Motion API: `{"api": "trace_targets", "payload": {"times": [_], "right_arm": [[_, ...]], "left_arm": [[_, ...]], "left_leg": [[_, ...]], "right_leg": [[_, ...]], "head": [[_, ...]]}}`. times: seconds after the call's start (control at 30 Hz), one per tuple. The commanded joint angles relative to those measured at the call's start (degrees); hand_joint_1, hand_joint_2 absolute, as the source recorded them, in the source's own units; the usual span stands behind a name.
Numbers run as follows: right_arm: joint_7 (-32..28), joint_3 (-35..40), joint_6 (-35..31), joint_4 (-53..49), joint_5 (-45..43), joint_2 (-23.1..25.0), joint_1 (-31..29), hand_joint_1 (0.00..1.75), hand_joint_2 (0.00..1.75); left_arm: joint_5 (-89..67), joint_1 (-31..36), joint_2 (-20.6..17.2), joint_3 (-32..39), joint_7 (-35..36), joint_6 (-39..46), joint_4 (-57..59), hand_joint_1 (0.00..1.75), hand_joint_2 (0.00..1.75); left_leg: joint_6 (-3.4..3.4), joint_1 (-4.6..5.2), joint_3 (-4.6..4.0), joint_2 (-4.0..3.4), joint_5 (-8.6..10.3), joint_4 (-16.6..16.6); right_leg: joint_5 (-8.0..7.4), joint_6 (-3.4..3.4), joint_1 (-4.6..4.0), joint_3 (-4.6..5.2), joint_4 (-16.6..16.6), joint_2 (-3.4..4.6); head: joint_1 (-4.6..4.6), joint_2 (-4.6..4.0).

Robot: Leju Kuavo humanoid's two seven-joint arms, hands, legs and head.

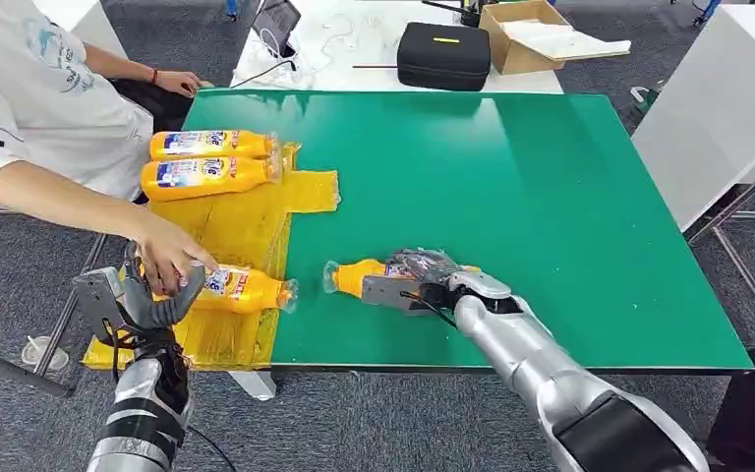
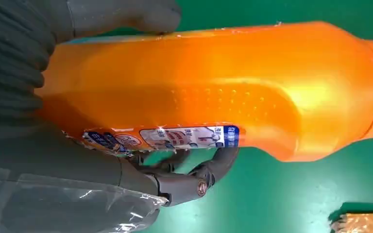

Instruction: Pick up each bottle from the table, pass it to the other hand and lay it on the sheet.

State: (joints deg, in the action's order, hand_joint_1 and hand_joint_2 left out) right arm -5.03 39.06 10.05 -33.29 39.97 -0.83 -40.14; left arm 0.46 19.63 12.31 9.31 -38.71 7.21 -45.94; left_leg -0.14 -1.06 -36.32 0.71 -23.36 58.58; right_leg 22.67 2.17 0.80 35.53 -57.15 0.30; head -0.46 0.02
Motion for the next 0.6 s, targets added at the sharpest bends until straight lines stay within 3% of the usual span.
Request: {"api": "trace_targets", "payload": {"times": [0.03,0.27,0.4,0.43,0.5,0.6], "right_arm": [[-0.91,5.47,0.06,3.17,-3.99,-2.61,1.63,1.75,1.75],[-3.31,5.07,-2.08,-0.49,-8.46,-3.45,2.88,1.75,1.75],[-6.01,-3.83,-13.59,-12.35,-13.15,-1.49,9.85,1.75,1.75],[-8.05,-7.98,-20.41,-17.59,-13.48,0.11,12.76,1.75,1.75],[-5.78,-8.88,-20.05,-22.98,-12.13,0.48,14.7,1.75,1.75],[-8.22,-13.38,-23.8,-28.73,-12.7,2.0,17.32,1.75,1.75]], "left_arm": [[0.44,2.44,-0.89,-0.36,0.2,0.56,5.19,0.0,1.75],[0.34,2.2,-0.96,-0.68,0.06,0.85,4.78,0.0,1.75],[0.96,0.23,-0.69,-0.28,0.06,1.13,1.91,0.0,1.75],[1.36,-0.68,-0.48,-0.09,0.22,0.9,0.57,0.0,1.75],[1.51,-1.79,-0.33,-0.15,0.52,0.79,-1.07,0.0,1.75],[1.73,-2.44,-0.1,-0.41,0.71,0.75,-2.22,0.0,1.75]], "left_leg": [[0.08,-0.02,0.1,0.16,0.07,-0.13],[0.05,-0.04,0.12,0.17,0.03,-0.1],[0.05,-0.05,0.14,0.1,0.01,-0.11],[0.06,-0.06,0.18,0.08,0.01,-0.17],[0.02,-0.04,0.08,-0.15,-0.05,-0.07],[0.0,-0.03,-0.03,-0.28,-0.15,-0.02]], "right_leg": [[-0.02,-0.09,-0.06,-0.19,0.17,-0.26],[0.02,-0.08,-0.07,-0.21,0.14,-0.23],[0.01,-0.08,-0.08,-0.2,0.16,-0.16],[0.0,-0.1,-0.1,-0.26,0.22,-0.17],[-0.01,-0.08,-0.06,-0.07,0.08,0.11],[0.03,-0.13,-0.07,0.09,-0.01,0.17]], "head": [[0.02,-0.02],[-0.02,-0.02],[0.0,-0.02],[0.0,-0.02],[0.0,-0.02],[-0.02,-0.02]]}}
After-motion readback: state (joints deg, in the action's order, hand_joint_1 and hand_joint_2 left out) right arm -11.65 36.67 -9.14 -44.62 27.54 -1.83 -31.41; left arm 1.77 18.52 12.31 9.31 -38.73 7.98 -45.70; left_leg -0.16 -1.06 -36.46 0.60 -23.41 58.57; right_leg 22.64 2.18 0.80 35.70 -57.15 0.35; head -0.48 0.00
